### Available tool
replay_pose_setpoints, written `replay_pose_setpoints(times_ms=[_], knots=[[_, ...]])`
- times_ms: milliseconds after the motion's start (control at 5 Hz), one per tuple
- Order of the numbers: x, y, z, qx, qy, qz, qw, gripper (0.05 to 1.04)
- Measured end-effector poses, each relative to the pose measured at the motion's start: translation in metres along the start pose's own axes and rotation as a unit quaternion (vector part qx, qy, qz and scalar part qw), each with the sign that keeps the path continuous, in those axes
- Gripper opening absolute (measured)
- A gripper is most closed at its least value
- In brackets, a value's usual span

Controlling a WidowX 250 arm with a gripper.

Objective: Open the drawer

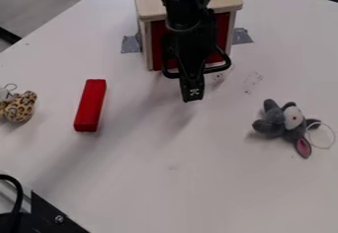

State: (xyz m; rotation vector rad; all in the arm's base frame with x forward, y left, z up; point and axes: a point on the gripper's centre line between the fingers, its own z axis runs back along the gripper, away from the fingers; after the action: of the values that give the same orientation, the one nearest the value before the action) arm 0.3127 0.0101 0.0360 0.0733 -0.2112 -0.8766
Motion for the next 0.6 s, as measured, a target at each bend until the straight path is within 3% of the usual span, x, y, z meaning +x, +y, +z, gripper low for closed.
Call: replay_pose_setpoints(times_ms=[400, 600], knots=[[-0.0117, -0.0063, -0.0035, 0.012, 0.006, -0.003, 0.9999, 0.952], [-0.0153, -0.0053, -0.0013, 0.014, 0.004, 0.006, 0.9999, 0.697]])
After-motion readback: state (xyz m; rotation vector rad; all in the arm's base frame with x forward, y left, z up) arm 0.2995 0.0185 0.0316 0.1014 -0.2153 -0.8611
